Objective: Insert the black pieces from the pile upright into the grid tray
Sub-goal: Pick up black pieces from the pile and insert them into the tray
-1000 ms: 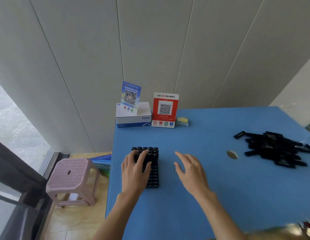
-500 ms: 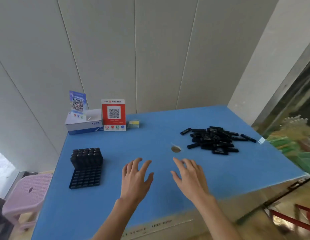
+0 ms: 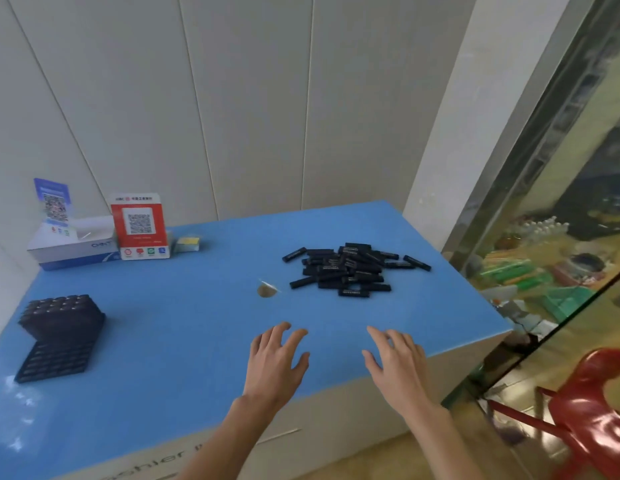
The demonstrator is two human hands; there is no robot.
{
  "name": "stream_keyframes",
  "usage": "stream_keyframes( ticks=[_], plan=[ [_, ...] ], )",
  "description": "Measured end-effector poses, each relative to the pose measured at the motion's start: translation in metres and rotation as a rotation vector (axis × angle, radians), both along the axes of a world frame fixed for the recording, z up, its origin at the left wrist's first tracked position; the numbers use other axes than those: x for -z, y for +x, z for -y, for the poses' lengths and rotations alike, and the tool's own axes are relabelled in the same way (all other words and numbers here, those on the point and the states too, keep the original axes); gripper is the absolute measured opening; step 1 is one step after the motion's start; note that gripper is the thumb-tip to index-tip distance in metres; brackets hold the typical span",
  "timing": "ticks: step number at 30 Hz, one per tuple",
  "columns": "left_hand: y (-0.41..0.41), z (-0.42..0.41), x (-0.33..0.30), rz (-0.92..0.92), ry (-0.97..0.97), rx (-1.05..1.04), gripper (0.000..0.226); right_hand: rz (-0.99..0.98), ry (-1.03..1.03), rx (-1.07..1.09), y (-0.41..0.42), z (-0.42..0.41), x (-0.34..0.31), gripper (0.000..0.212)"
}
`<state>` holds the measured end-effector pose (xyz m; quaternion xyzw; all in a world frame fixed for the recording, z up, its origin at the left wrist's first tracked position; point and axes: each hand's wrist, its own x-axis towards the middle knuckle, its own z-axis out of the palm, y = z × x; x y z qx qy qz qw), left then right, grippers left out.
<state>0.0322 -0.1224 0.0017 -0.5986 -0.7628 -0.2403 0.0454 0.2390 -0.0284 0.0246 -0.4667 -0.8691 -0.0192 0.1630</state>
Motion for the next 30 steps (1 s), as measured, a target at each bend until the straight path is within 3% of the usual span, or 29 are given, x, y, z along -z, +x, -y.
stream_keyframes(
  ticks=[15, 24, 30],
  plan=[
    [0.034, -0.155, 0.039, 0.072, -0.091, 0.043, 0.046, 0.098, -0.204, -0.044, 0.028, -0.156, 0.012, 0.039],
    [0.049, -0.206, 0.048, 0.123, -0.076, 0.032, 0.049, 0.101, -0.254, -0.183, 0.019, -0.225, 0.034, 0.036],
    [0.067, -0.217, 0.05, 0.124, -0.099, -0.093, 0.055, 0.162, -0.268, -0.349, 0.012, -0.256, 0.05, 0.035]
  ],
)
